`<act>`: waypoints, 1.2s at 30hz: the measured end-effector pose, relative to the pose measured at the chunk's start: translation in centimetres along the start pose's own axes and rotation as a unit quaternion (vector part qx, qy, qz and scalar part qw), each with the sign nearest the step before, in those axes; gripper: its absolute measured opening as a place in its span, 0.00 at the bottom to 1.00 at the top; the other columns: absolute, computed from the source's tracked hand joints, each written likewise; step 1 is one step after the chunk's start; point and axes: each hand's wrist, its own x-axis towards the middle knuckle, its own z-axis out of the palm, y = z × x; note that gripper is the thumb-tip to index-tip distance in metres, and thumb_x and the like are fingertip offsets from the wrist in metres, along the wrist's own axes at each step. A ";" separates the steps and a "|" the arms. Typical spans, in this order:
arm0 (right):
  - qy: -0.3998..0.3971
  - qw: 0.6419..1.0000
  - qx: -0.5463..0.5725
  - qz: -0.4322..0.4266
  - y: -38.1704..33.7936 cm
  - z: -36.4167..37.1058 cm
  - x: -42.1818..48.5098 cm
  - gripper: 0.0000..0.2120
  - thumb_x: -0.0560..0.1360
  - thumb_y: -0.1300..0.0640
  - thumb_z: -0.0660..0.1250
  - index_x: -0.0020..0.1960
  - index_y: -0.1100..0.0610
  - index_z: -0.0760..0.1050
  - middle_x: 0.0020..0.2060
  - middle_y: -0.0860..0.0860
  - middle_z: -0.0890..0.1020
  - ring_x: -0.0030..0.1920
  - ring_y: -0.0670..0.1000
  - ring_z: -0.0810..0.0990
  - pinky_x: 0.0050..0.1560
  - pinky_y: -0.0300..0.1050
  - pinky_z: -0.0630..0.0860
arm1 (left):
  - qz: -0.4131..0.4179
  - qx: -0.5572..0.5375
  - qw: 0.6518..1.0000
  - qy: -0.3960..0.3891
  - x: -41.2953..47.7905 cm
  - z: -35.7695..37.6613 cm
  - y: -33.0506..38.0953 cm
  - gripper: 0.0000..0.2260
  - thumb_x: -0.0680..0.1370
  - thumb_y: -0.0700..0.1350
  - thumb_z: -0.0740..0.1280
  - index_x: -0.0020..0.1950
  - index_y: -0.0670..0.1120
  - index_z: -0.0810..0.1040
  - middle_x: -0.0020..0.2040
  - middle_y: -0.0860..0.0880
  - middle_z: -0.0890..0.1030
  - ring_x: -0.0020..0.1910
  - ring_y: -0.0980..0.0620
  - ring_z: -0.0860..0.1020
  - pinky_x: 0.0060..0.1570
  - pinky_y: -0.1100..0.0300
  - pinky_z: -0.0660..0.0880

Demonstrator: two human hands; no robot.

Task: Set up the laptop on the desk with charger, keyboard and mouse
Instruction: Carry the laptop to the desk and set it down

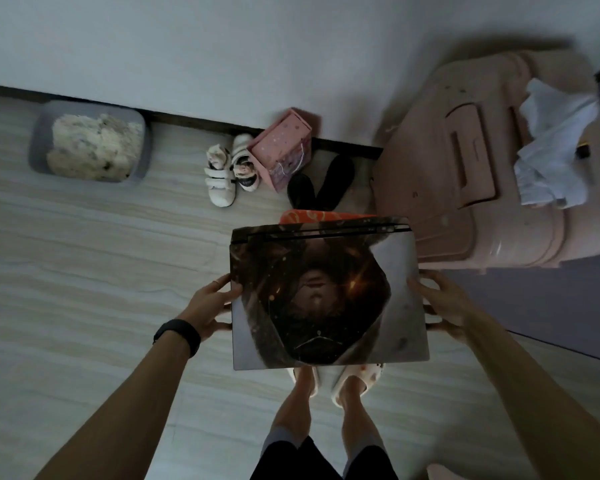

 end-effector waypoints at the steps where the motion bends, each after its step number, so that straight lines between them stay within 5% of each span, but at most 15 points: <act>1: -0.001 1.000 -0.007 -0.012 -0.4 0.4 -1.2 0.15 0.76 0.46 0.70 0.61 0.47 0.73 0.54 0.53 0.81 0.52 0.57 0.82 0.47 0.55 0.79 | 0.003 -0.009 1.000 0.004 -1.6 -0.7 -0.2 0.24 0.79 0.43 0.68 0.73 0.53 0.68 0.60 0.43 0.80 0.58 0.42 0.78 0.51 0.37 0.76; 4: -0.017 0.999 -0.027 -0.043 -1.9 1.8 -4.5 0.10 0.78 0.48 0.69 0.58 0.46 0.74 0.58 0.55 0.80 0.53 0.56 0.81 0.45 0.51 0.78 | 0.021 -0.039 0.999 0.024 -5.7 -2.6 -1.4 0.24 0.79 0.43 0.68 0.74 0.52 0.67 0.60 0.43 0.79 0.58 0.41 0.77 0.51 0.37 0.75; 9: -0.067 0.991 -0.092 -0.073 -4.7 5.1 -10.9 0.17 0.78 0.47 0.70 0.65 0.42 0.73 0.61 0.54 0.76 0.59 0.59 0.77 0.52 0.58 0.78 | 0.051 -0.101 0.991 0.077 -14.7 -6.2 -4.2 0.24 0.79 0.44 0.68 0.75 0.51 0.68 0.60 0.43 0.79 0.59 0.40 0.76 0.48 0.39 0.75; 15: -0.085 0.964 -0.168 -0.190 -7.8 10.8 -19.5 0.07 0.78 0.54 0.70 0.56 0.49 0.79 0.54 0.55 0.82 0.50 0.56 0.81 0.53 0.56 0.79 | 0.076 -0.198 0.966 0.148 -26.7 -10.5 -9.4 0.17 0.79 0.44 0.67 0.68 0.51 0.74 0.58 0.44 0.81 0.58 0.41 0.76 0.47 0.41 0.76; 21: -0.183 0.941 -0.228 -0.173 -8.3 19.0 -29.7 0.03 0.81 0.52 0.66 0.53 0.48 0.78 0.49 0.55 0.83 0.48 0.57 0.82 0.41 0.48 0.78 | 0.092 -0.317 0.919 0.217 -38.7 -15.7 -18.0 0.11 0.80 0.45 0.66 0.63 0.50 0.78 0.56 0.44 0.81 0.56 0.42 0.76 0.52 0.38 0.75; 25: -0.231 0.908 -0.293 -0.191 -6.2 26.2 -34.5 0.08 0.80 0.52 0.66 0.58 0.51 0.78 0.47 0.56 0.84 0.44 0.57 0.83 0.35 0.45 0.76 | 0.095 -0.374 0.887 0.254 -45.0 -18.7 -25.0 0.08 0.80 0.46 0.66 0.57 0.50 0.80 0.55 0.43 0.81 0.55 0.42 0.77 0.56 0.35 0.74; 28: -0.262 0.877 -0.355 -0.190 -3.4 32.9 -38.9 0.07 0.80 0.48 0.65 0.56 0.48 0.78 0.52 0.56 0.84 0.50 0.60 0.83 0.46 0.54 0.79 | 0.094 -0.422 0.856 0.285 -48.6 -21.8 -31.5 0.07 0.80 0.45 0.65 0.56 0.49 0.80 0.53 0.43 0.81 0.52 0.43 0.77 0.55 0.36 0.73; 36: -0.343 0.802 -0.450 -0.194 6.4 49.7 -49.4 0.11 0.78 0.49 0.69 0.59 0.50 0.78 0.55 0.58 0.83 0.55 0.62 0.82 0.50 0.63 0.81 | 0.099 -0.494 0.796 0.336 -55.9 -31.6 -47.7 0.10 0.77 0.42 0.69 0.58 0.49 0.79 0.55 0.42 0.80 0.54 0.42 0.76 0.55 0.33 0.74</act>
